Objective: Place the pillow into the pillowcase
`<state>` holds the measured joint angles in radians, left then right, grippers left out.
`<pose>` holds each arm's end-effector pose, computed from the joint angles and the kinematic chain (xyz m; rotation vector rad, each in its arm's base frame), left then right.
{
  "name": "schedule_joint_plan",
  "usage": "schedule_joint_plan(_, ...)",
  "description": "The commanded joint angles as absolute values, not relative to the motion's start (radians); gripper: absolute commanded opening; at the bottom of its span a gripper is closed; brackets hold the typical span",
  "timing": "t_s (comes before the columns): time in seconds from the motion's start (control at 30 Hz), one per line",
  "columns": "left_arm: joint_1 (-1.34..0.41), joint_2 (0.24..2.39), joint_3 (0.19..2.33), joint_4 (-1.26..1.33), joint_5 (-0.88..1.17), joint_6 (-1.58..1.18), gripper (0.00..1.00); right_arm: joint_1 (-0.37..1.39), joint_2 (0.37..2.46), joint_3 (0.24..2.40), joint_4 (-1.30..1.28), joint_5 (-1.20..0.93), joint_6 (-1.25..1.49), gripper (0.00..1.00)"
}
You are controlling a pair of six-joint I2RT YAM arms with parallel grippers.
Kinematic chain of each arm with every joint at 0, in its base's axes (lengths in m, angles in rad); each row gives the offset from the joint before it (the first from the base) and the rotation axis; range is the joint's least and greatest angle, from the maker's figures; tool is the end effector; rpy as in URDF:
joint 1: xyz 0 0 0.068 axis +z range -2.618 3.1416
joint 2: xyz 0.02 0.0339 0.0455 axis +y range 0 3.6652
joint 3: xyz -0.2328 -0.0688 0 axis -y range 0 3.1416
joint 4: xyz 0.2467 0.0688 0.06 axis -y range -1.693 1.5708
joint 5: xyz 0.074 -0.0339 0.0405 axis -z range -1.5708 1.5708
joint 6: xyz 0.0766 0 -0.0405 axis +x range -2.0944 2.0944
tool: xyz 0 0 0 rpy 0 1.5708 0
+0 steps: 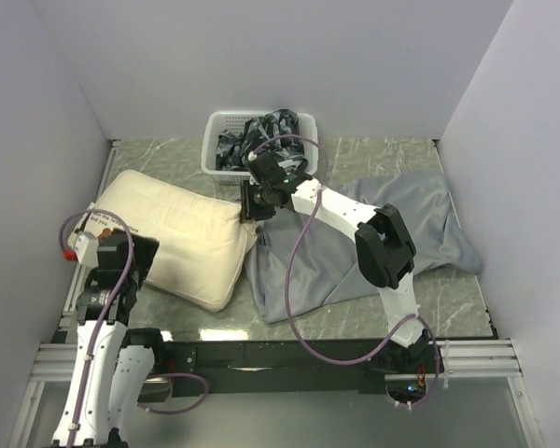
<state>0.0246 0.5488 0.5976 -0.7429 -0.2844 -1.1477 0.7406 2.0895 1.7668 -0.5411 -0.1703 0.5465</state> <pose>0.1777 0.0259 0.2125 -1.3658 1.7849 -0.2880 0.3496 0.3372 0.1807 -0.3302 2.5544 0.7458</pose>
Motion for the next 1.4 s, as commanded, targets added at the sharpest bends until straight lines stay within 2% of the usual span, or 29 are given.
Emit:
schedule_joint_plan(0.0,0.021,0.603,0.734,-0.606,-0.163,-0.965,0.85,0.746,1.993,1.812,-0.482,-0.117,0.523,0.63)
schedule_joint_plan(0.1,0.014,0.702,0.784,-0.546,-0.069,-0.861,0.88,0.741,1.913,1.799,-0.518,-0.026,0.509,0.82)
schedule_joint_plan(0.23,-0.154,0.839,0.836,-0.512,-0.13,-0.798,0.93,0.704,1.774,1.628,-0.483,0.074,0.554,0.83)
schedule_joint_plan(0.4,-0.478,1.02,0.94,-0.573,-0.34,-0.764,0.99,0.663,1.658,1.406,-0.416,0.072,0.56,0.77)
schedule_joint_plan(0.6,-0.678,1.21,0.997,-0.666,-0.495,-0.726,0.99,0.657,1.652,1.26,-0.335,0.025,0.541,0.7)
schedule_joint_plan(0.8,-0.805,1.333,1.046,-0.781,-0.607,-0.73,0.99,0.661,1.712,1.238,-0.285,-0.043,0.519,0.66)
schedule_joint_plan(1.1,-0.824,1.584,1.066,-0.844,-0.692,-0.801,0.99,0.673,1.848,1.29,-0.244,-0.103,0.509,0.61)
schedule_joint_plan(1.13,-0.815,1.6,1.069,-0.841,-0.695,-0.802,0.97,0.673,1.867,1.293,-0.239,-0.106,0.511,0.6)
schedule_joint_plan(1.23,-0.772,1.579,1.08,-0.812,-0.669,-0.785,0.64,0.676,1.893,1.305,-0.224,-0.121,0.512,0.56)
schedule_joint_plan(1.27,-0.758,1.563,1.084,-0.799,-0.649,-0.766,0.34,0.678,1.899,1.31,-0.221,-0.126,0.512,0.56)
schedule_joint_plan(1.3,-0.73,1.546,1.085,-0.773,-0.629,-0.756,0.2,0.68,1.907,1.318,-0.219,-0.129,0.511,0.56)
schedule_joint_plan(1.37,-0.698,1.484,1.083,-0.747,-0.553,-0.721,0.01,0.681,1.925,1.33,-0.219,-0.129,0.511,0.55)
